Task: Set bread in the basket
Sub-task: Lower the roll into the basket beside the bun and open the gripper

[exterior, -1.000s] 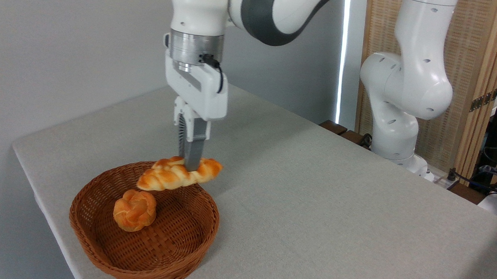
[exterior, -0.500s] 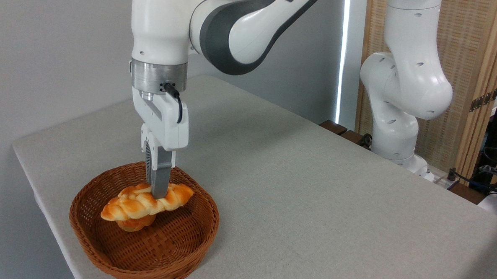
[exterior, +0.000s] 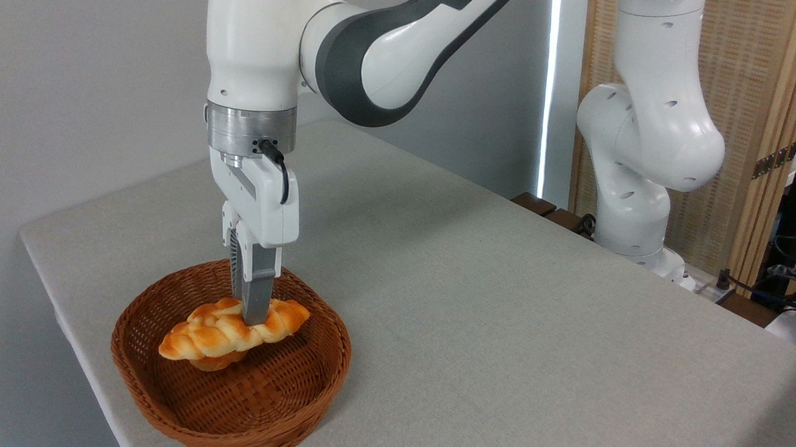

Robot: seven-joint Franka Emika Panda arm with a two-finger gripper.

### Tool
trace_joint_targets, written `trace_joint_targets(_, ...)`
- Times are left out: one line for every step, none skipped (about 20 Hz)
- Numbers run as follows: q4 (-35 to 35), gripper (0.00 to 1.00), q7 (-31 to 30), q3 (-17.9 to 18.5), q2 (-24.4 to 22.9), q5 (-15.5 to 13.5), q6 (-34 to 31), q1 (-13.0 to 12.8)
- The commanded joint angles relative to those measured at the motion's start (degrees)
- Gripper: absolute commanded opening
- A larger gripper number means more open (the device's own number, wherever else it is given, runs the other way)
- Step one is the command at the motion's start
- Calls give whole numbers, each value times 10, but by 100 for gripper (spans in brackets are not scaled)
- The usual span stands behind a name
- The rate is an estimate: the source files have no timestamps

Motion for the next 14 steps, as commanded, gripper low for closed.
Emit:
trace_joint_targets(5, 70, 7, 8, 4, 3, 5, -6)
trace_joint_targets(5, 79, 6, 8, 5, 3, 6, -6)
trace_joint_targets(5, 86, 6, 8, 5, 3, 6, -6)
trace_joint_targets(5, 86, 5, 8, 5, 3, 6, -6)
trace_joint_targets(5, 86, 6, 8, 5, 2, 5, -6)
trace_joint_targets(4, 86, 6, 8, 5, 2, 5, -6)
trace_joint_targets(4, 86, 6, 8, 7, 1, 4, -6)
trace_joint_targets(4, 86, 5, 8, 8, 0, 4, -6)
trace_joint_targets(4, 86, 4, 8, 8, -1, 4, -6)
trace_joint_targets(4, 86, 2, 8, 8, -1, 4, -6)
trace_joint_targets(5, 86, 1, 8, 7, -2, 4, -6)
trace_joint_targets(5, 86, 1, 8, 8, -2, 4, -6)
trace_joint_targets(5, 86, 1, 8, 8, -2, 4, -6)
trace_joint_targets(5, 86, 1, 8, 7, -3, 4, -6)
